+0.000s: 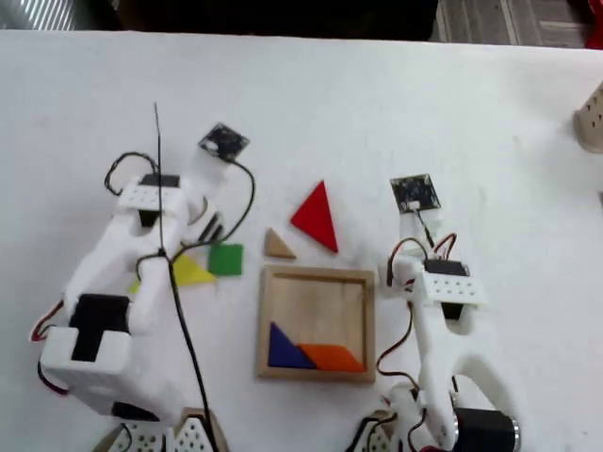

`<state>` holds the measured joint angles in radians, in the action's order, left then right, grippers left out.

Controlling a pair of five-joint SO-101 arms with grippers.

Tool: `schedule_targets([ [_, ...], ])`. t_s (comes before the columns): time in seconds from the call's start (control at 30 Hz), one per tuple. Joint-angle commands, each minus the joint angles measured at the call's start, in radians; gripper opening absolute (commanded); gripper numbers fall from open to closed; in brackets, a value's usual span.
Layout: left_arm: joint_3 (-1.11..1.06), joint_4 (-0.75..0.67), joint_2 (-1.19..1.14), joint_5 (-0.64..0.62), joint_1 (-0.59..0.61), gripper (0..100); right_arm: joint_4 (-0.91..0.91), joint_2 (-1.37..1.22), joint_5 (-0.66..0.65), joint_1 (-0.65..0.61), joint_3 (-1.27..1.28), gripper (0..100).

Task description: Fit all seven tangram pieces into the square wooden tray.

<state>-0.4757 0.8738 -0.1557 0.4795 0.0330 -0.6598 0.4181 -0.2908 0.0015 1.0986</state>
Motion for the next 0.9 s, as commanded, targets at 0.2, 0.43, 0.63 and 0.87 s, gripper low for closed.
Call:
schedule_targets([
  [0.2, 0.034, 0.075, 0.004, -0.017, -0.018, 4, -0.008, 0.013, -0.012, -0.010, -0.041, 11.9],
  [0.43, 0.035, 0.075, 0.007, -0.028, -0.021, 4, -0.008, 0.013, -0.012, -0.008, -0.041, 11.9],
  [0.63, 0.060, 0.161, 0.151, -0.264, -0.022, 4, -0.008, 0.013, -0.012, -0.008, -0.041, 11.9],
  [0.87, 0.057, 0.348, 0.412, -0.543, -0.177, 4, -0.008, 0.013, -0.012, -0.005, -0.041, 11.9],
])
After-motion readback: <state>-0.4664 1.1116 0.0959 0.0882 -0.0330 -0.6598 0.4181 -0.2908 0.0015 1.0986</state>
